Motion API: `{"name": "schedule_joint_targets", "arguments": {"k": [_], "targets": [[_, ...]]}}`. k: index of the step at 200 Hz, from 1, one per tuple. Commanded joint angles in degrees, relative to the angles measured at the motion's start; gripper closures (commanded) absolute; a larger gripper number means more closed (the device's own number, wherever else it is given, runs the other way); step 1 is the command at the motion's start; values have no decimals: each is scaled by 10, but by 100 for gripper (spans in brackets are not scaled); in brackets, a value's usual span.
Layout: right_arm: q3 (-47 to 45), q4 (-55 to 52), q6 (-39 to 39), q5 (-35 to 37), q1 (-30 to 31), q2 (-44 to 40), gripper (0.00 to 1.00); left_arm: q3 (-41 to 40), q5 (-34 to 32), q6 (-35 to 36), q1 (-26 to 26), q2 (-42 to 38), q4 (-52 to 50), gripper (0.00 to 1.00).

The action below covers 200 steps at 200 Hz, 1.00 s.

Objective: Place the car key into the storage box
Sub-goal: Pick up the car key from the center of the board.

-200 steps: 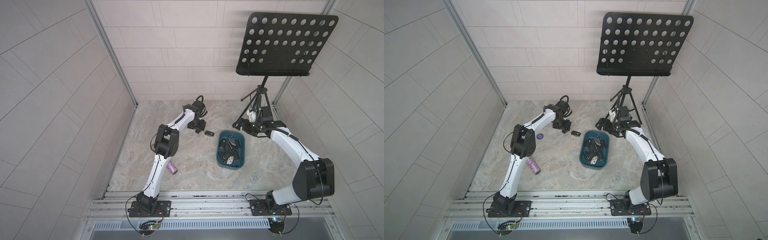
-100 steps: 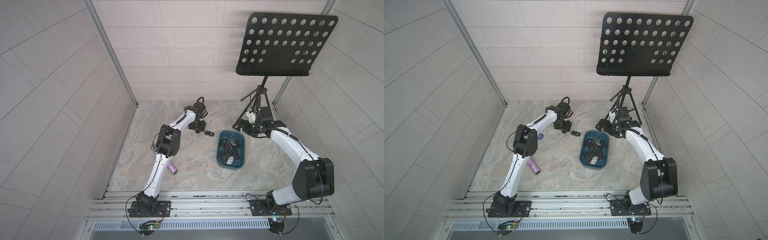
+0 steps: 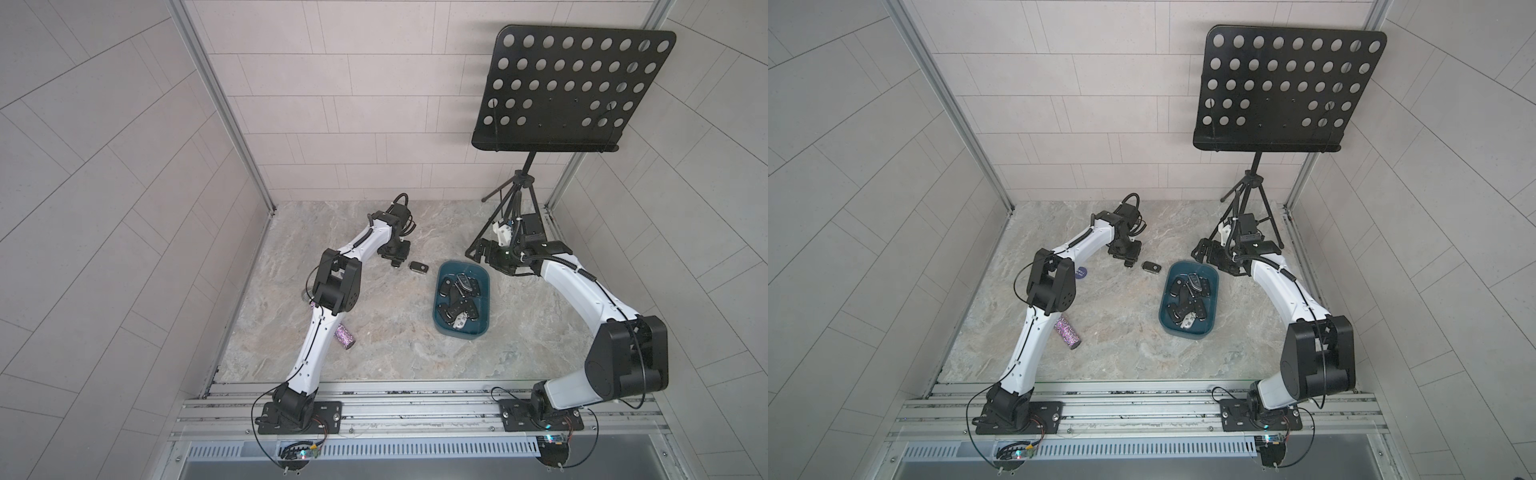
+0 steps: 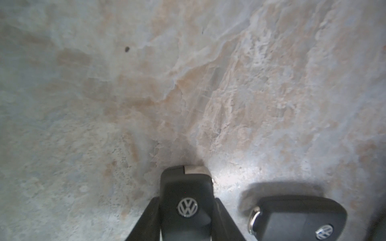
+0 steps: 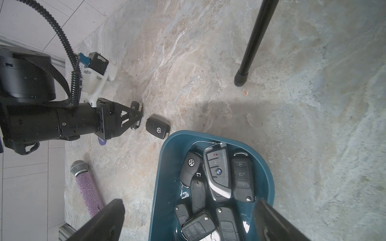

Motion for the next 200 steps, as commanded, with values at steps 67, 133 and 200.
{"name": "schedule_joint_targets", "arguments": {"k": [67, 133, 200], "targets": [[-11, -13, -6, -29, 1, -24, 0, 5, -1, -12, 0, -25, -15, 71], [-54, -2, 9, -62, 2, -59, 0, -64, 19, -37, -2, -119, -1, 72], [-125, 12, 33, -85, 4, -108, 0, -188, 49, -65, -47, -243, 25, 72]]}}
